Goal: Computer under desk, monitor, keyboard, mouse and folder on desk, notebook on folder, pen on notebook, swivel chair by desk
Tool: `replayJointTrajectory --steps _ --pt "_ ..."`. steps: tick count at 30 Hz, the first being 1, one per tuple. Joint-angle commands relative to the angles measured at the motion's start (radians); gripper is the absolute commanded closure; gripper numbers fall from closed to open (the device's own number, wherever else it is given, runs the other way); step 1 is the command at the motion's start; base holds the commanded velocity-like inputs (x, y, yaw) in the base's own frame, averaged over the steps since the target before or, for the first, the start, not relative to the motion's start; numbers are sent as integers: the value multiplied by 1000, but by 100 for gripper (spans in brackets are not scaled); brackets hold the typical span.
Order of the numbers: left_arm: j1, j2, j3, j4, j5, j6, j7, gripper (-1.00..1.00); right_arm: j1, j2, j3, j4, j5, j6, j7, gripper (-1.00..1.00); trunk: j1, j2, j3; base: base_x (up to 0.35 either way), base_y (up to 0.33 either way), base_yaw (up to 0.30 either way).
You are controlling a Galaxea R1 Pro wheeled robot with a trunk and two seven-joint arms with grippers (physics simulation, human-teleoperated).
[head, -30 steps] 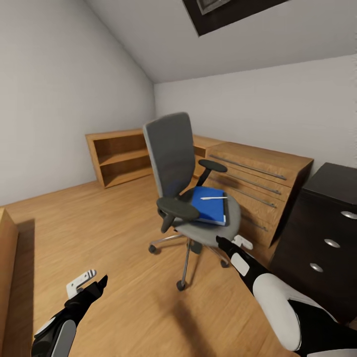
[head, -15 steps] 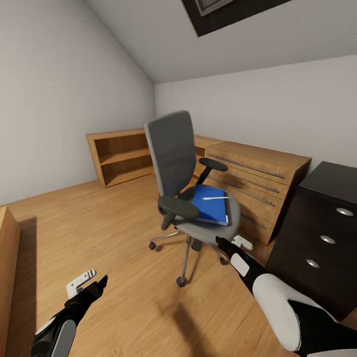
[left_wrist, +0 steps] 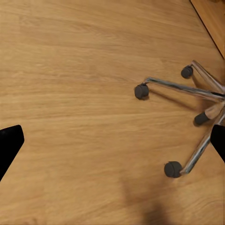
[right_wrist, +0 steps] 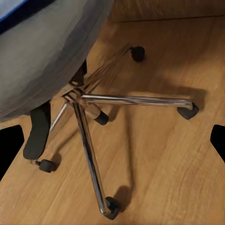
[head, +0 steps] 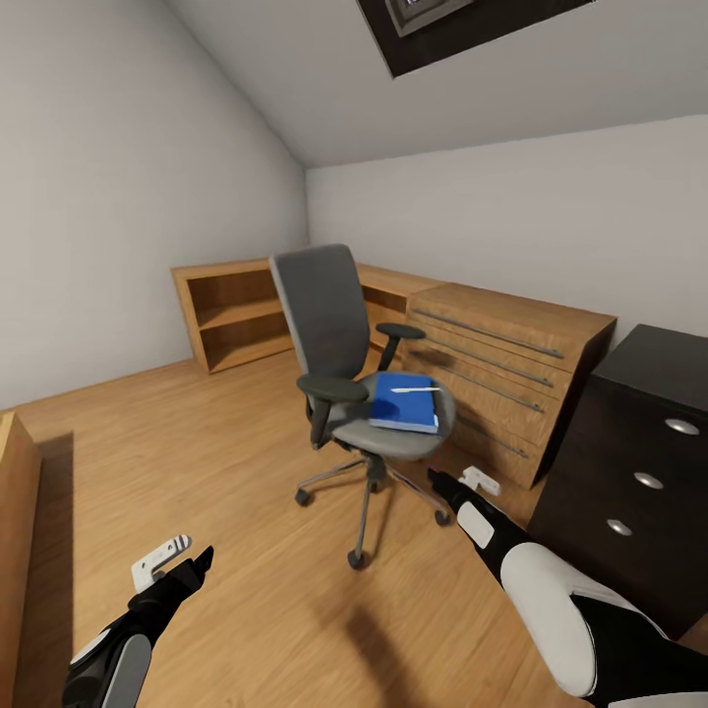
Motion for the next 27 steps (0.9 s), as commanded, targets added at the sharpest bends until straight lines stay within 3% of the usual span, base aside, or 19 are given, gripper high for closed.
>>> replayJointTrajectory --steps 1,27 --pt "-1 -1 1 -2 11 5 6 -100 -1 0 1 0 -8 -3 -2 -100 -4 7 2 0 0 0" --pt "-1 -4 -10 0 11 5 6 -100 0 0 1 0 -6 -3 -2 -100 -104 189 84 0 0 0"
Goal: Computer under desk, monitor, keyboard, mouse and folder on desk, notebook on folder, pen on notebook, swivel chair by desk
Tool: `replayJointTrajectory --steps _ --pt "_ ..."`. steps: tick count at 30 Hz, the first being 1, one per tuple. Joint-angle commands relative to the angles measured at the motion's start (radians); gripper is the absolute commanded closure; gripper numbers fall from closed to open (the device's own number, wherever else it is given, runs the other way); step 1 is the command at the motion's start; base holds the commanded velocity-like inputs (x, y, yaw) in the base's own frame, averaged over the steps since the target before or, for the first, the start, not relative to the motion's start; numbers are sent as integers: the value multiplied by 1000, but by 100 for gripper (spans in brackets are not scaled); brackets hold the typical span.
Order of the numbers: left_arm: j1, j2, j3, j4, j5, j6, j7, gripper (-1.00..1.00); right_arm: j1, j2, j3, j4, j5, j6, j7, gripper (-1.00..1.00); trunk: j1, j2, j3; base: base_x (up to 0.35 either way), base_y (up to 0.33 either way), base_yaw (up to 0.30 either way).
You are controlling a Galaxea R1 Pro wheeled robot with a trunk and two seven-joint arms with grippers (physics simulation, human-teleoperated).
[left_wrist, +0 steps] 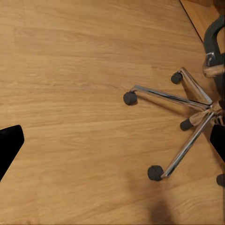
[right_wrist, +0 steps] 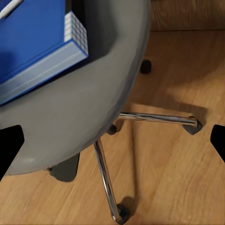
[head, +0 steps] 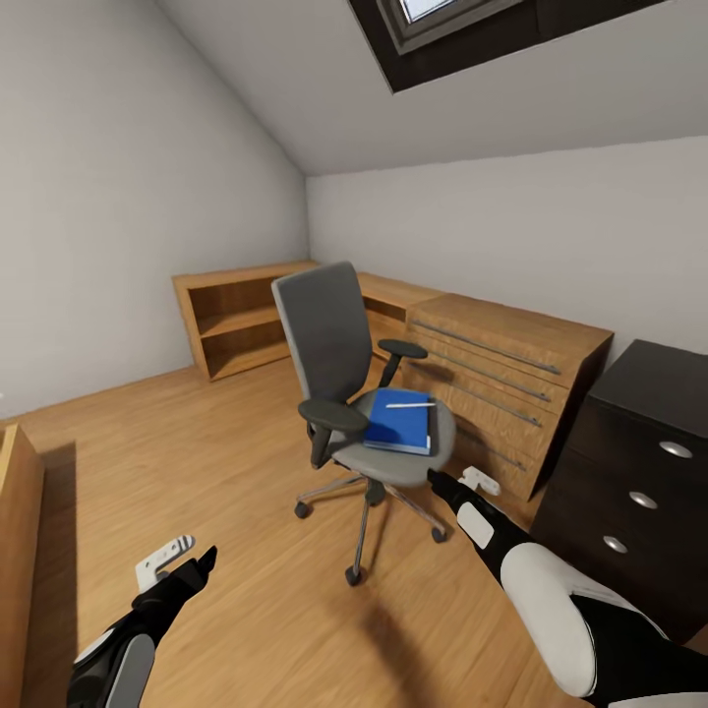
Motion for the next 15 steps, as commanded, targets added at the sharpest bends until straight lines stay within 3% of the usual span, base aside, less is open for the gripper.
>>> replayJointTrajectory --steps 1,15 --pt "-1 0 -4 -2 10 5 6 -100 -1 0 0 0 -8 -3 -2 -100 -4 7 2 0 0 0" --pt "-1 6 -83 63 9 5 7 -100 7 0 3 1 0 -35 -2 -100 -58 105 46 0 0 0"
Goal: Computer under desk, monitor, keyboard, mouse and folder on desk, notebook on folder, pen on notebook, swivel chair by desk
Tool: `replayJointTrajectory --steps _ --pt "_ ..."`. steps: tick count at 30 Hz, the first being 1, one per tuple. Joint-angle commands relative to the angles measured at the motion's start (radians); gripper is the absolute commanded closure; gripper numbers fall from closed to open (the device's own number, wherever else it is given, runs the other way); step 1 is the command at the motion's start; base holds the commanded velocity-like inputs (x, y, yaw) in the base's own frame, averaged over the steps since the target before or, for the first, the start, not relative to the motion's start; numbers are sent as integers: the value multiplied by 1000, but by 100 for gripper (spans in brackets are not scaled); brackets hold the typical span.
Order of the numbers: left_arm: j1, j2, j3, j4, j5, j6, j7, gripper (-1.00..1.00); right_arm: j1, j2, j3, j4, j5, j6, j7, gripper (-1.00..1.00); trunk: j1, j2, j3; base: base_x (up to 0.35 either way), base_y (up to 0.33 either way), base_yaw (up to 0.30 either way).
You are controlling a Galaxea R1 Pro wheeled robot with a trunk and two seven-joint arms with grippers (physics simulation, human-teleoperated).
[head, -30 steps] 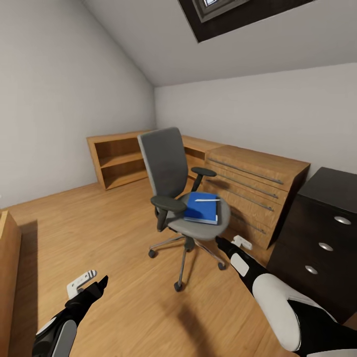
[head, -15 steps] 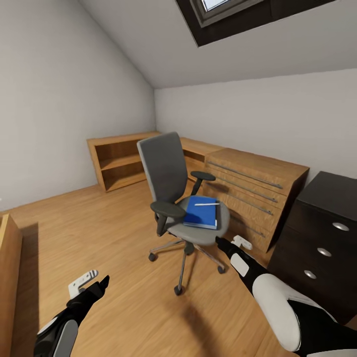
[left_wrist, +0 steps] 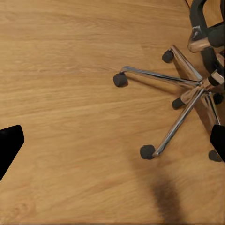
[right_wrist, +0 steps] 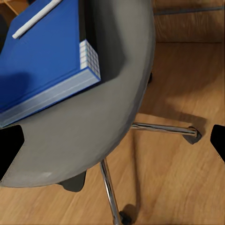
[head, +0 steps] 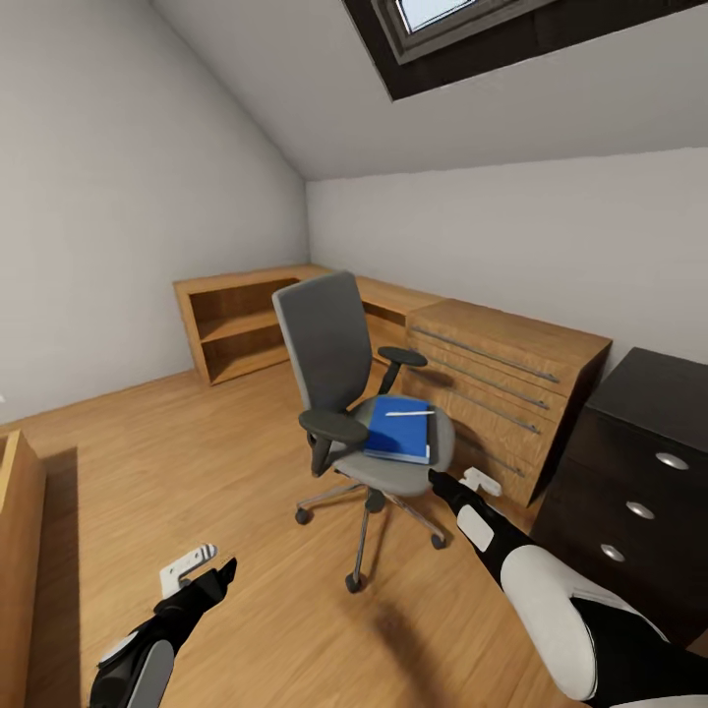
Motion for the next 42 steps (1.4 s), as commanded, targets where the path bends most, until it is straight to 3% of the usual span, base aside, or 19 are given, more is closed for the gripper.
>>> replayJointTrajectory --steps 1,6,11,14,19,24,31,34,38,39,42 --pt "-1 0 -3 1 10 5 6 -100 1 0 1 0 -6 -11 -2 -100 -4 7 2 0 0 0" --pt "-1 1 -19 7 -11 6 5 -100 17 1 2 2 23 -58 -3 -100 -4 7 2 0 0 0" --pt "-1 0 -51 9 -76 7 7 -100 54 6 2 4 81 -108 -5 -100 -4 7 2 0 0 0" --pt "-1 -1 -78 8 -119 7 8 -100 99 9 2 4 126 -164 -7 -100 -4 7 2 0 0 0" --pt "-1 -2 -99 7 -146 8 9 -100 169 11 2 4 188 -269 -9 -100 -4 7 2 0 0 0" --pt "-1 -1 -104 4 -154 8 9 -100 222 12 3 5 221 -335 -10 -100 -4 7 2 0 0 0" --pt "-1 1 -105 3 -156 9 9 -100 319 10 3 4 233 -378 -8 -100 -4 7 2 0 0 0" --pt "-1 1 -106 3 -156 9 9 -100 379 8 3 4 249 -456 -8 -100 -4 7 2 0 0 0" --pt "-1 0 -106 3 -156 8 9 -100 417 8 3 5 302 -532 -10 -100 -4 7 2 0 0 0" --pt "-1 -2 -106 4 -156 8 9 -100 442 7 2 19 332 -563 -13 -100 -4 7 2 0 0 0" --pt "-1 -3 -107 5 -155 8 9 -100 453 6 1 59 344 -575 -26 -100 -4 7 2 0 0 0"
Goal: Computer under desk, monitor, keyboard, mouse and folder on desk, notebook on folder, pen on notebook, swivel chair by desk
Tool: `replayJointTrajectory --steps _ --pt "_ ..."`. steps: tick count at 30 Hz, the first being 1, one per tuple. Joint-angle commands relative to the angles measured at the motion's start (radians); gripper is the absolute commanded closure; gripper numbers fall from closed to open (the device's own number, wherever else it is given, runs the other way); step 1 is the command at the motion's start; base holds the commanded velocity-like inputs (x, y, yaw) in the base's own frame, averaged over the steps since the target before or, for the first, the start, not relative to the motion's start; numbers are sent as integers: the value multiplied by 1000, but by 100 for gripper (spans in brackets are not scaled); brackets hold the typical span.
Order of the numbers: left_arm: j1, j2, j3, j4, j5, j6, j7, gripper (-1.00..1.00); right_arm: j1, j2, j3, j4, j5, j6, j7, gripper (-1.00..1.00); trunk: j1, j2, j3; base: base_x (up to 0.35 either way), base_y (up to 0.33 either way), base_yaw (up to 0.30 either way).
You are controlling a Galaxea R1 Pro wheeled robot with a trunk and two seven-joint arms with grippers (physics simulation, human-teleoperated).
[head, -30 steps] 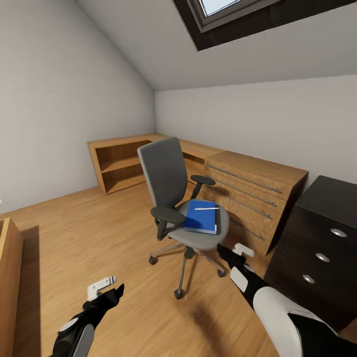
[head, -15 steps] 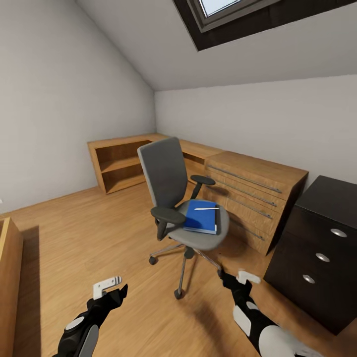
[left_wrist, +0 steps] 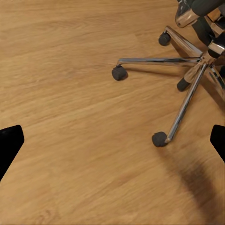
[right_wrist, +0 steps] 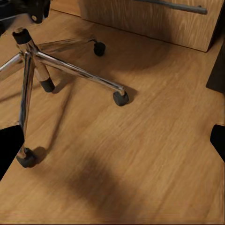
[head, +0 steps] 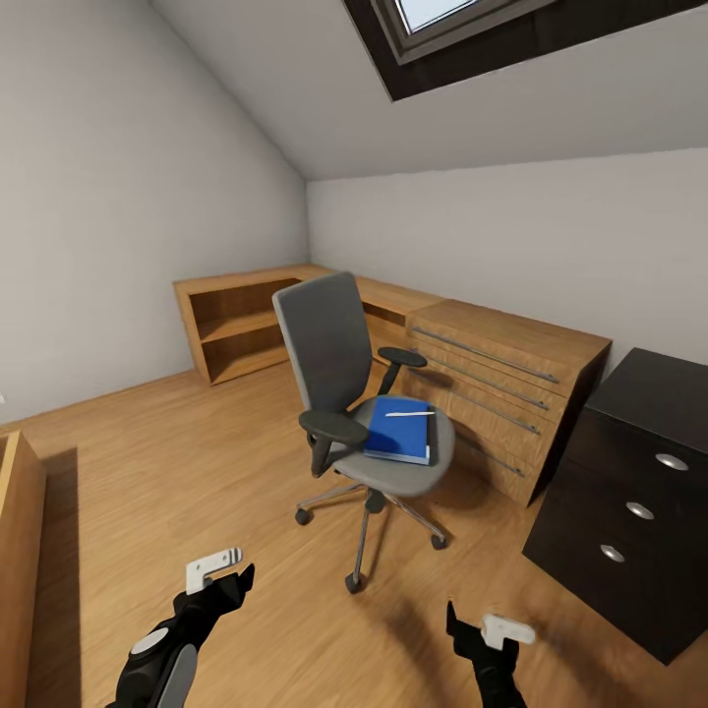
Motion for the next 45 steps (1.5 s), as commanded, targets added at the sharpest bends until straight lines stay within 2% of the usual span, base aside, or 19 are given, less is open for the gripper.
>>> replayJointTrajectory --steps 1,13,20,24,26,30,31,33,36,37,38,39,43,44,45 --pt "0 -1 0 0 11 5 6 -100 4 0 2 28 7 -8 -29 -100 0 0 -1 0 0 0" --pt "0 -2 -1 4 10 4 6 -100 7 -2 1 52 11 -16 -61 -100 0 0 -1 0 0 -4" --pt "0 -3 -53 4 7 0 10 -100 7 0 1 54 12 -16 -62 -100 0 0 -1 0 0 -168" --pt "0 -3 -64 4 7 -1 12 -100 7 -1 1 55 11 -17 -62 -100 0 0 -1 0 0 -247" --pt "0 -3 -67 10 9 0 13 -100 7 -2 0 55 10 -17 -62 -100 -8 14 5 0 0 -260" --pt "0 -9 -72 47 9 0 13 -100 7 2 0 56 10 -17 -62 -100 -23 42 15 0 0 -210" --pt "0 -26 -75 91 9 -1 13 -100 7 6 1 60 10 -17 -62 -100 -27 49 18 0 0 -83" --pt "0 -42 -76 144 7 -5 13 -100 7 12 1 71 10 -17 -62 -100 -35 63 23 0 0 -55" --pt "0 -50 -76 193 5 -19 14 -100 7 17 2 81 11 -18 -62 -100 -46 84 32 0 0 -28" --pt "0 -55 -75 301 7 -90 14 -100 7 22 2 89 11 -18 -61 -100 -50 91 35 0 0 -7" --pt "0 -55 -75 330 7 -110 13 -100 7 22 2 90 11 -18 -61 -100 -54 98 38 0 0 -6" --pt "0 -56 -75 416 7 -169 13 -100 7 23 2 92 12 -18 -61 -100 -58 105 41 0 0 -3" --pt "0 -55 -78 551 5 -275 11 -100 7 24 2 94 12 -17 -60 -100 -73 133 54 0 0 -1" --pt "0 -55 -82 683 2 -423 6 -100 7 24 1 95 12 -19 -59 -100 -77 140 57 0 0 -143" --pt "0 -55 -82 688 2 -430 6 -100 7 24 1 95 12 -19 -58 -100 -81 147 60 0 0 -187"
